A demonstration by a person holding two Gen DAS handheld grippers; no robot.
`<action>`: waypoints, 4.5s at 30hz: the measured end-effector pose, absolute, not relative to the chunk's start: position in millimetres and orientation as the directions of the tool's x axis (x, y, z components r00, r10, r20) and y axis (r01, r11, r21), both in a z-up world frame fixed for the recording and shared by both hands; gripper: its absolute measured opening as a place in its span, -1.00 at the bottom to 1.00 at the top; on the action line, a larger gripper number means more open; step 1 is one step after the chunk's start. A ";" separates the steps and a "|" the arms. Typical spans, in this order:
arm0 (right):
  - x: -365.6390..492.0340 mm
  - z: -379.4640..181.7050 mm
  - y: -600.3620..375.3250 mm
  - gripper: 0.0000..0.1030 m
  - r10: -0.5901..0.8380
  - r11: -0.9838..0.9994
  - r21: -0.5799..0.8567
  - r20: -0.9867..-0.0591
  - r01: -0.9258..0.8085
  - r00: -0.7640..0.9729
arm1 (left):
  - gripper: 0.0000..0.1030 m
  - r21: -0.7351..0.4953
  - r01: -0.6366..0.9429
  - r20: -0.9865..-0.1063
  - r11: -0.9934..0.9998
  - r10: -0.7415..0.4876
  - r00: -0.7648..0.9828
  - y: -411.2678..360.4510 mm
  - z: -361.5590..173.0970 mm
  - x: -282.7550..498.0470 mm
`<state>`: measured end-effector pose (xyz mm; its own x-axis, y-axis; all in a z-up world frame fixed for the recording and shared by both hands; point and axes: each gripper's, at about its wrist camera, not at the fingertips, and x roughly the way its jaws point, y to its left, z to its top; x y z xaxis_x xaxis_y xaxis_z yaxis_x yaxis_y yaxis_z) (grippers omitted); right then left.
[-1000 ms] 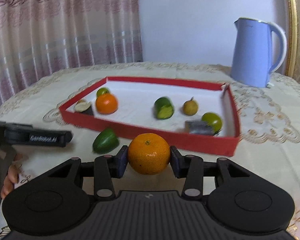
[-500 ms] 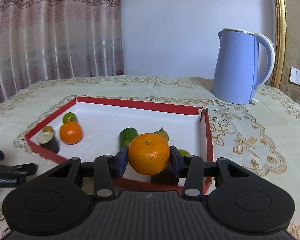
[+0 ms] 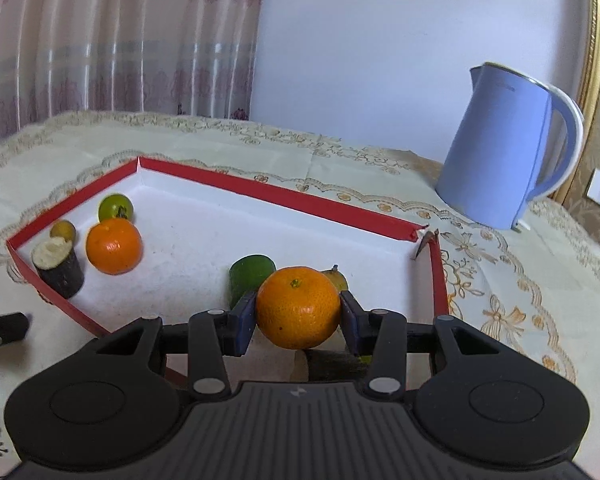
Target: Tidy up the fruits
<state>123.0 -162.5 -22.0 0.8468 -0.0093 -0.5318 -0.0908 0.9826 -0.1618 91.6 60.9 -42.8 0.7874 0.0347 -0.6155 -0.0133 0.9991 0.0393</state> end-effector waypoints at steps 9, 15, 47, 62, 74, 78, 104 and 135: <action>142.0 -33.2 -164.0 -0.17 -0.013 0.985 -0.146 -0.596 -0.093 0.803 | 1.00 0.038 -0.014 -0.616 0.999 0.034 0.787 61.2 -42.5 91.5; 138.2 -33.1 -164.8 -0.10 -0.006 0.987 -0.136 -0.592 -0.092 0.806 | 1.00 0.038 -0.013 -0.616 0.999 0.034 0.787 61.4 -42.3 91.5; 34.2 -13.6 -193.7 0.60 0.116 0.991 -0.009 -0.471 -0.136 0.874 | 1.00 0.037 -0.014 -0.616 0.999 0.034 0.787 61.7 -42.0 91.9; 34.0 -48.3 -197.2 0.61 0.135 0.989 0.026 -0.575 -0.147 0.807 | 1.00 0.135 0.005 -0.578 0.991 0.075 0.813 44.9 -41.5 85.1; 35.9 -48.4 -202.8 0.70 0.156 0.987 0.063 -0.575 -0.146 0.803 | 1.00 0.018 0.068 -0.613 0.998 -0.042 0.789 39.8 -30.7 83.2; 35.8 -48.3 -203.0 0.72 0.156 0.987 0.062 -0.576 -0.147 0.802 | 1.00 0.022 0.145 -0.615 0.989 -0.101 0.782 21.4 -27.9 81.5; 33.9 -47.4 -220.6 0.78 0.116 0.990 0.135 -0.555 -0.049 0.823 | 1.00 -0.043 0.394 -0.577 0.918 -0.345 0.741 -10.4 -17.7 77.6; 33.9 -48.5 -225.6 0.83 0.113 0.987 0.156 -0.552 -0.031 0.826 | -0.46 0.050 0.493 -0.590 0.869 -0.373 0.716 -40.2 -29.8 67.3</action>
<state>33.9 -225.6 -48.5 0.8260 0.1131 -0.5521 -0.0306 0.9872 0.1564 67.3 -40.2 -29.8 0.7163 -0.3726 -0.5899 0.4930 0.8686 0.0501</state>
